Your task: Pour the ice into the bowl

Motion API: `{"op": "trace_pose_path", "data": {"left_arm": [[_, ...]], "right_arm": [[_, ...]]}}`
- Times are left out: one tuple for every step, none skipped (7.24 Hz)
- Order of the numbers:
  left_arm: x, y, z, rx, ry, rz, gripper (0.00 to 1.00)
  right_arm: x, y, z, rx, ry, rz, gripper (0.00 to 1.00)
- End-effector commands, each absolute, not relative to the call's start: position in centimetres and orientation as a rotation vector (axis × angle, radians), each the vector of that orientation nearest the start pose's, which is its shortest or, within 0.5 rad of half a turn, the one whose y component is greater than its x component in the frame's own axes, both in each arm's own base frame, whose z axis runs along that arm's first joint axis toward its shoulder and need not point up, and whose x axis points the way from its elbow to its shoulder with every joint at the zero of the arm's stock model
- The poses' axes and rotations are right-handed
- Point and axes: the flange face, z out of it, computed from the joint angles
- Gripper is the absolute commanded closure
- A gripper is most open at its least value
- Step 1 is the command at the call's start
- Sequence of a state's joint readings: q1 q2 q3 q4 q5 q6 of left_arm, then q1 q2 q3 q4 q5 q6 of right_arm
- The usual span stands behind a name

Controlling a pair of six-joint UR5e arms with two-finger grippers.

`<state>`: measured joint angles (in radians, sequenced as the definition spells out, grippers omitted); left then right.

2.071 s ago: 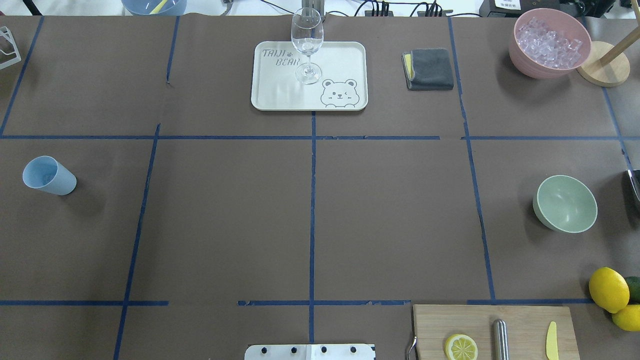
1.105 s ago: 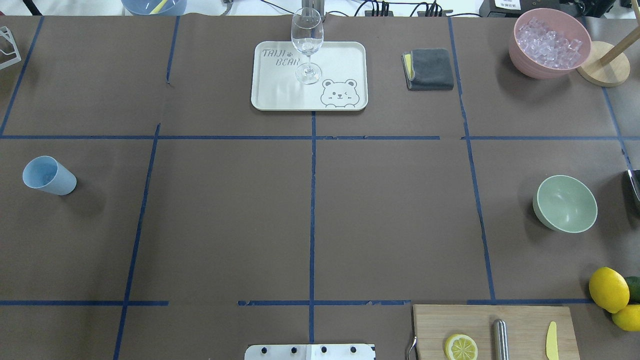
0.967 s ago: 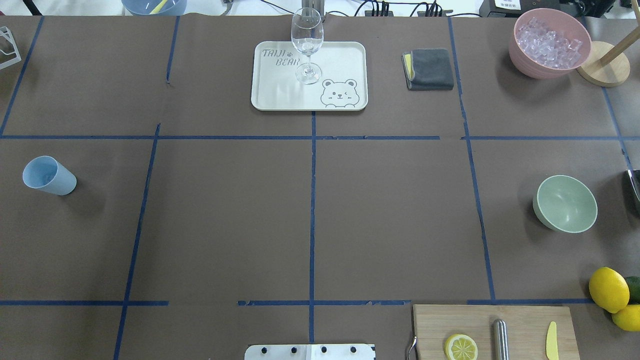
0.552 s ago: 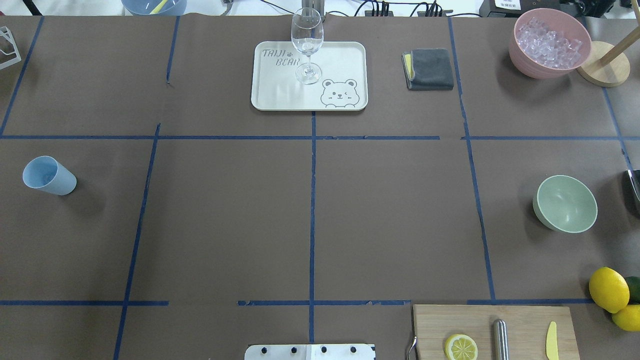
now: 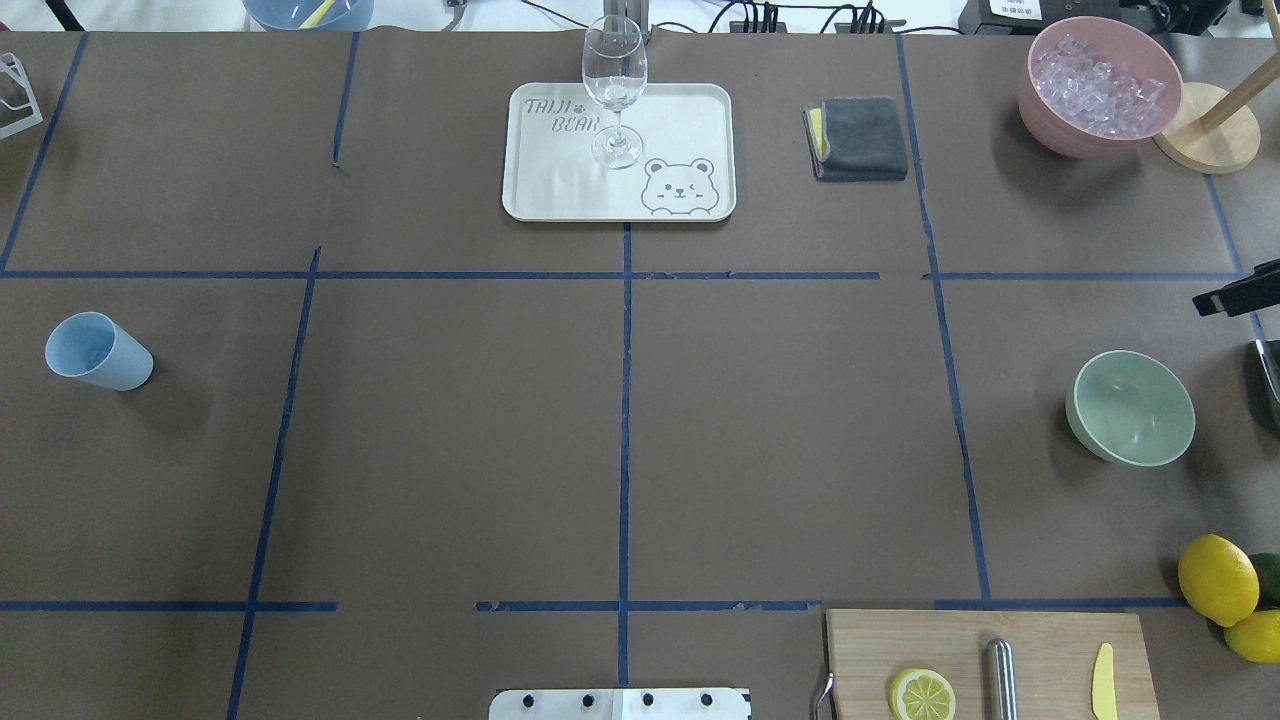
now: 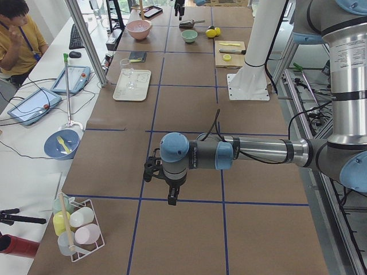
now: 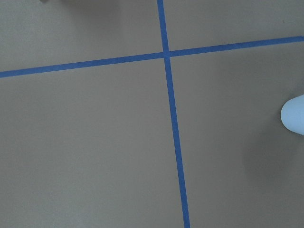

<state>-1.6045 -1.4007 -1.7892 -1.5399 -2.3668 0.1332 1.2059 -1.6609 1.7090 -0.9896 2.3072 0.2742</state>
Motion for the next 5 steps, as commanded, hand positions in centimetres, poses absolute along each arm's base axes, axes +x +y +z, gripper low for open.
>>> {"op": "trace_pose_path", "data": {"left_arm": [[-7.6,-41.8,63.1,0.081,0.792,0.1,0.0],[-7.6,-41.8,63.1,0.081,0.792,0.1,0.0],[-7.6,-41.8,63.1,0.081,0.792,0.1,0.0],[-7.6,-41.8,63.1,0.082,0.792,0.101,0.0],[-7.6,-41.8,63.1,0.082,0.792,0.101,0.0]], "right_arm": [[-17.1,-45.5,58.4,0.323,-0.858,-0.272,0.0],[-17.1,-44.3,60.7,0.313,-0.86,-0.288,0.0],[-16.9,-42.6,62.5,0.306,-0.855,-0.304,0.0],[-17.9,-42.0,63.3,0.287,-0.853,-0.326,0.07],[-18.1,-41.9,63.3,0.276,-0.855,-0.329,0.7]]}}
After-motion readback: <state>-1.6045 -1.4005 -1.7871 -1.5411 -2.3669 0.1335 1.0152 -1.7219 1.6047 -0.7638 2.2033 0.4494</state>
